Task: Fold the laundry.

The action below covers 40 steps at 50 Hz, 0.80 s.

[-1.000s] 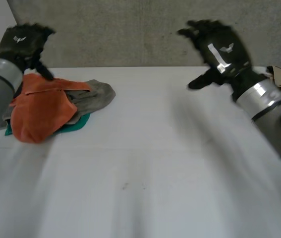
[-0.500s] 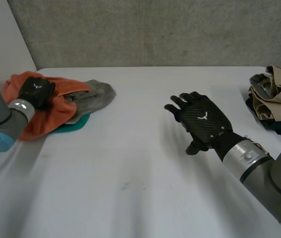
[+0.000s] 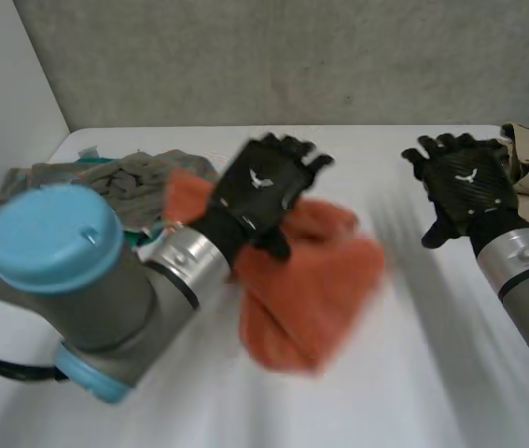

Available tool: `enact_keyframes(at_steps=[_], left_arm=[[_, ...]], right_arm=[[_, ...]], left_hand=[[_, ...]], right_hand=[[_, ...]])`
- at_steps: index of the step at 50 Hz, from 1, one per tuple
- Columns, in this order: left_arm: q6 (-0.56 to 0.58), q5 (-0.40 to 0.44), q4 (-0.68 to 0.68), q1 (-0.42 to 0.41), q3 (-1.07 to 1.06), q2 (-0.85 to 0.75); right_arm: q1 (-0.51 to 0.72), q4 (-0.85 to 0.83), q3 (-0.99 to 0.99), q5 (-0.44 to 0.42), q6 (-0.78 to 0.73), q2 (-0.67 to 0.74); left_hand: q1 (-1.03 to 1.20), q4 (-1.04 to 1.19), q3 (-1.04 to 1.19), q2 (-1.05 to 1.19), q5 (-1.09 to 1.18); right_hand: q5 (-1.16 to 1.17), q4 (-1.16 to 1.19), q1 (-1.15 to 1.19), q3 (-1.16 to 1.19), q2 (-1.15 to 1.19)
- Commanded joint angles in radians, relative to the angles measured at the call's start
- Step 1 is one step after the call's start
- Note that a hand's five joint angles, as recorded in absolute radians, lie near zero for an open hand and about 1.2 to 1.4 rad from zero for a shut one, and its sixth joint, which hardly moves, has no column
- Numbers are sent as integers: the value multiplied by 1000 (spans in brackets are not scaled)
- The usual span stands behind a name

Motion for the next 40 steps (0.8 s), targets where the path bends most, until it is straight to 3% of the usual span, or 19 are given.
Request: enact_keyframes(at_steps=[1, 8, 20, 29, 33, 40], left_arm=[[-7, -39, 2, 17, 40, -18], [-4, -102, -14, 127, 46, -1], [2, -114, -206, 185, 29, -42], [26, -114, -220, 202, 84, -179], [63, -112, -218, 212, 89, -212], [126, -97, -214, 239, 81, -235]], right_arm=[[-12, 2, -13, 34, 1, 1], [-11, 85, -32, 28, 0, -2], [9, 562, -195, -73, 1, 21], [109, 539, -275, -35, -10, 162], [133, 539, -270, 21, -11, 166], [132, 567, -212, 42, -6, 115]], left_hand=[[-55, -103, -114, -101, -92], [-19, -68, -78, -66, -57], [72, 23, 13, 25, 34], [195, 147, 136, 148, 157], [198, 150, 139, 151, 160], [195, 147, 136, 148, 157]], right_hand=[[-63, -64, -26, -40, -47], [-63, -64, -26, -40, -47], [-63, -64, -26, -40, -47], [12, 11, 48, 35, 27], [18, 17, 54, 40, 33], [82, 81, 119, 105, 98]])
